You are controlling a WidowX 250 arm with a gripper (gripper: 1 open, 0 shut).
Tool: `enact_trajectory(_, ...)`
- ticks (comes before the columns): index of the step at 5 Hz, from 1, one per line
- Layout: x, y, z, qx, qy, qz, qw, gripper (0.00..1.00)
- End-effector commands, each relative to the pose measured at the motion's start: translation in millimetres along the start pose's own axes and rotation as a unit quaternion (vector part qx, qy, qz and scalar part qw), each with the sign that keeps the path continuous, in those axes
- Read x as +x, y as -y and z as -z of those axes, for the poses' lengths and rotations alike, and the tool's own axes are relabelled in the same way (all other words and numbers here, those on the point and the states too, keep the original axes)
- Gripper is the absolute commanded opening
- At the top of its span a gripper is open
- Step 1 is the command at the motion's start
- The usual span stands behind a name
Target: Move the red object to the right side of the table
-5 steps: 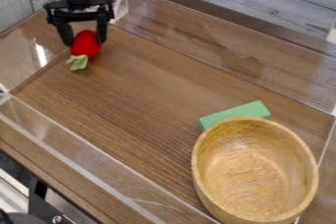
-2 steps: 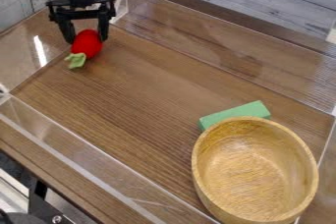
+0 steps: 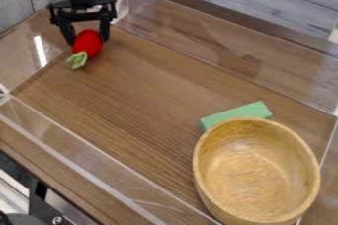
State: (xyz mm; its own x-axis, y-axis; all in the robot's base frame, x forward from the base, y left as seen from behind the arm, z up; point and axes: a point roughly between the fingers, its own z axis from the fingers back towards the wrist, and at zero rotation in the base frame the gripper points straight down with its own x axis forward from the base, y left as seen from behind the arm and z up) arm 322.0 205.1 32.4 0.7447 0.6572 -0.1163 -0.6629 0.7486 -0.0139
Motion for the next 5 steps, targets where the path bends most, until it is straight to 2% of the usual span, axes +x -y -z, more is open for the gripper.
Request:
enact_trajectory(1,-1.1,13,-4.3,-0.001,0.016,0.004,0.9999,1.0)
enact_trajectory(2,-8.2,23,-0.9,-0.005,0.012,0.009,0.9999,1.0)
enact_trajectory(4,-19.1,33,-7.9,-0.02,0.009,0.012,0.9997,1.0)
enact_trajectory(5,-11.3,24,-20.4,-0.022,0.006,0.009,0.9997,0.0)
